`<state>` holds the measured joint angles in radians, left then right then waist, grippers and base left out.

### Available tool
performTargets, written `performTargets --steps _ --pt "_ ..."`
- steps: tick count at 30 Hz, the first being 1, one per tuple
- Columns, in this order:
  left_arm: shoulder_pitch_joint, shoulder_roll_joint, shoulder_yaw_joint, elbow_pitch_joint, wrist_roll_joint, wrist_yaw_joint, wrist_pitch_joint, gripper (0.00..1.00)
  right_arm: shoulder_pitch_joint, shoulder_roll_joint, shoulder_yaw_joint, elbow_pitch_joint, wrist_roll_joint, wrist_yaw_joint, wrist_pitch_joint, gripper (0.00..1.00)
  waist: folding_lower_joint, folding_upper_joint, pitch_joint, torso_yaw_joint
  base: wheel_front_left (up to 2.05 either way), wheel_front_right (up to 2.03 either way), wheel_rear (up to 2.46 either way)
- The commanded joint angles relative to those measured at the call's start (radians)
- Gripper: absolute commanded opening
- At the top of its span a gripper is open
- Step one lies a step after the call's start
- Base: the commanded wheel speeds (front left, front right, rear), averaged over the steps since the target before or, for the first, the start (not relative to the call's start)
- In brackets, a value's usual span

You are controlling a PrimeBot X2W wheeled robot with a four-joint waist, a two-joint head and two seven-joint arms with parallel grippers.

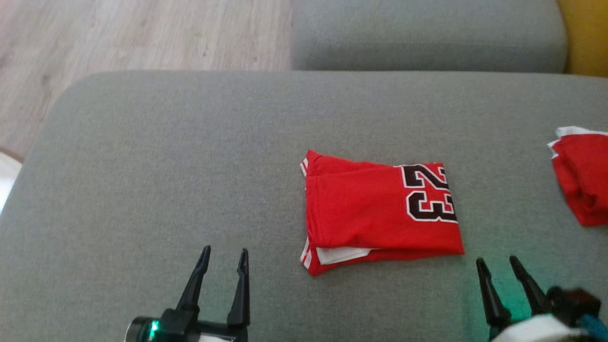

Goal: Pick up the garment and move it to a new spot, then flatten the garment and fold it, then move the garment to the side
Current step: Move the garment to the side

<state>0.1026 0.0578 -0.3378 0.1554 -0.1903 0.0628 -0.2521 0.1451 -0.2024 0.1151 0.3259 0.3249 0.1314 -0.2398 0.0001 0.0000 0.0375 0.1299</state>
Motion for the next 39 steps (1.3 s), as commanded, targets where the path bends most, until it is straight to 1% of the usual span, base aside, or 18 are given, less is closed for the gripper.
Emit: performTargets --steps 1,5,8,11,14,19,20,21,23,26,29,32,35,39 --pt "-0.059 -0.007 0.015 -0.037 0.006 0.010 -0.010 1.00 -0.082 -0.039 0.026 -0.016 0.030 -0.001 0.018 1.00 -0.0001 0.0000 0.026 0.013 0.00 0.00 0.00" --pt "-0.082 -0.007 0.000 -0.042 0.004 0.018 -0.010 1.00 -0.157 -0.080 0.037 0.005 0.108 -0.001 0.105 1.00 -0.0001 0.0000 0.069 0.024 0.00 0.00 0.00" --pt "-0.096 -0.008 -0.010 -0.039 0.004 0.024 -0.010 1.00 -0.224 -0.111 0.038 0.025 0.121 -0.001 0.179 1.00 -0.0001 0.0000 0.095 0.026 0.00 0.00 0.00" --pt "-0.115 -0.008 -0.022 -0.036 0.004 0.026 -0.010 1.00 -0.288 -0.118 0.056 0.049 0.171 -0.001 0.263 1.00 -0.0001 0.0000 0.117 0.032 0.00 0.00 0.00" --pt "-0.135 -0.008 -0.034 -0.031 0.003 0.028 -0.010 1.00 -0.333 -0.129 0.102 0.072 0.233 -0.001 0.349 1.00 -0.0001 0.0000 0.133 0.044 0.00 0.00 0.00" --pt "-0.156 -0.008 -0.045 -0.028 0.000 0.036 -0.010 1.00 -0.365 -0.132 0.162 0.089 0.313 -0.001 0.410 1.00 -0.0001 0.0000 0.146 0.057 0.00 0.00 0.00" --pt "-0.159 -0.008 -0.047 -0.028 -0.001 0.038 -0.010 1.00 -0.371 -0.134 0.175 0.091 0.323 -0.001 0.408 0.92 -0.0001 0.0000 0.148 0.059 0.00 0.00 0.00" --pt "-0.160 -0.008 -0.046 -0.026 0.001 0.046 -0.010 1.00 -0.376 -0.136 0.183 0.092 0.332 -0.001 0.397 0.00 -0.0001 0.0000 0.151 0.060 0.00 0.00 0.00" --pt "-0.162 -0.008 -0.044 -0.036 -0.006 0.056 -0.010 1.00 -0.387 -0.141 0.195 0.099 0.348 -0.001 0.381 0.00 -0.0001 0.0000 0.154 0.058 0.00 0.00 0.00" --pt "-0.160 -0.008 -0.027 -0.061 -0.006 0.078 -0.010 1.00 -0.417 -0.166 0.193 0.111 0.343 -0.001 0.342 0.00 -0.0001 0.0000 0.160 0.039 0.00 0.00 0.00" --pt "-0.156 -0.008 -0.010 -0.077 -0.036 0.077 -0.010 1.00 -0.458 -0.203 0.189 0.117 0.329 -0.001 0.325 0.00 -0.0001 0.0000 0.170 0.006 0.00 0.00 0.00" --pt "-0.157 -0.008 -0.004 -0.084 -0.071 0.038 -0.010 1.00 -0.499 -0.255 0.182 0.108 0.319 -0.001 0.331 0.00 -0.0001 0.0000 0.186 -0.032 0.00 0.00 0.00" --pt "-0.166 -0.008 0.012 -0.103 -0.059 0.008 -0.010 1.00 -0.542 -0.322 0.166 0.093 0.308 -0.001 0.347 0.00 -0.0001 0.0000 0.213 -0.075 0.00 0.00 0.00" --pt "-0.185 -0.008 0.022 -0.093 -0.044 -0.030 -0.010 1.00 -0.602 -0.419 0.140 0.069 0.296 -0.001 0.379 0.00 -0.0001 0.0000 0.263 -0.127 0.00 0.00 0.00"
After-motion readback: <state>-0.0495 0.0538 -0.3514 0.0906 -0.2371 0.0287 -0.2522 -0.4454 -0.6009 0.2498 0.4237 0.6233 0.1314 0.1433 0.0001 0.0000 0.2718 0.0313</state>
